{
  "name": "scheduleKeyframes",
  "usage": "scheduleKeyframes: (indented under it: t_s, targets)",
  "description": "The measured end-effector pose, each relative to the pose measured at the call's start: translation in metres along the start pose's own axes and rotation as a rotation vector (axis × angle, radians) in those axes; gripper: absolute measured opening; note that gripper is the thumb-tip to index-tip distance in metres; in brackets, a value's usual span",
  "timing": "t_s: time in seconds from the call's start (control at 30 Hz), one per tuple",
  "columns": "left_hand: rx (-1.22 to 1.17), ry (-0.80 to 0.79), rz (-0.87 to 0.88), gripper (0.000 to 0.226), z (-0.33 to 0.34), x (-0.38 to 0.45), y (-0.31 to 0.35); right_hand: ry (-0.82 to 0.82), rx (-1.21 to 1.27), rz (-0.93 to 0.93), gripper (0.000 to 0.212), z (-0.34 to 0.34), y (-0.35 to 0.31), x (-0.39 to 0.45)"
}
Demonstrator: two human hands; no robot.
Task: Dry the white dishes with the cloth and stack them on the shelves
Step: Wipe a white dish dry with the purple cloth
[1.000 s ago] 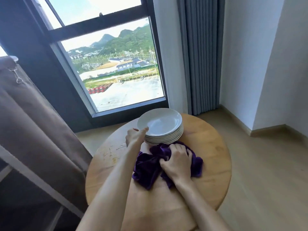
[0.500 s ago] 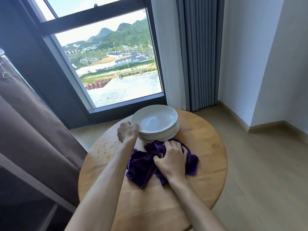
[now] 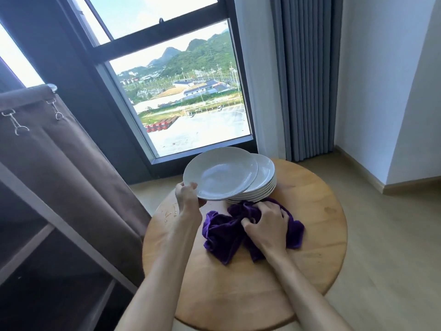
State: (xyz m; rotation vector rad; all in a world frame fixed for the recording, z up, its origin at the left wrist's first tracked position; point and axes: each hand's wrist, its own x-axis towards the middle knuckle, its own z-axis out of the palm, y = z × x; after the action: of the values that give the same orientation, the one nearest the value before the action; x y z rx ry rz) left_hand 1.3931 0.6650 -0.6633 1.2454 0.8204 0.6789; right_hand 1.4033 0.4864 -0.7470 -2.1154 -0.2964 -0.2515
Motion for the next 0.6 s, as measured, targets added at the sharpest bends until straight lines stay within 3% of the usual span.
scheduleKeyframes:
  t_s: [0.13, 0.23, 0.37, 0.47, 0.6]
  targets:
    - [-0.320, 0.063, -0.099, 0.020, -0.044, -0.035, -0.012, 0.020, 0.229, 0.086, 0.013, -0.013, -0.005, -0.003]
    - [-0.402, 0.081, -0.043, 0.033, -0.072, -0.058, -0.022, 0.028, 0.429, 0.303, 0.015, -0.026, -0.015, 0.001]
    - [-0.416, 0.089, -0.015, 0.042, -0.102, -0.079, -0.033, 0.160, 0.733, 0.619, 0.016, -0.051, -0.039, 0.014]
    - [-0.393, 0.059, -0.052, 0.038, -0.116, -0.088, -0.042, 0.199, 0.866, 0.592, 0.016, -0.074, -0.071, 0.018]
    - [-0.463, 0.085, -0.062, 0.037, -0.116, -0.112, -0.051, 0.096, 0.902, 0.338, 0.013, -0.090, -0.134, 0.004]
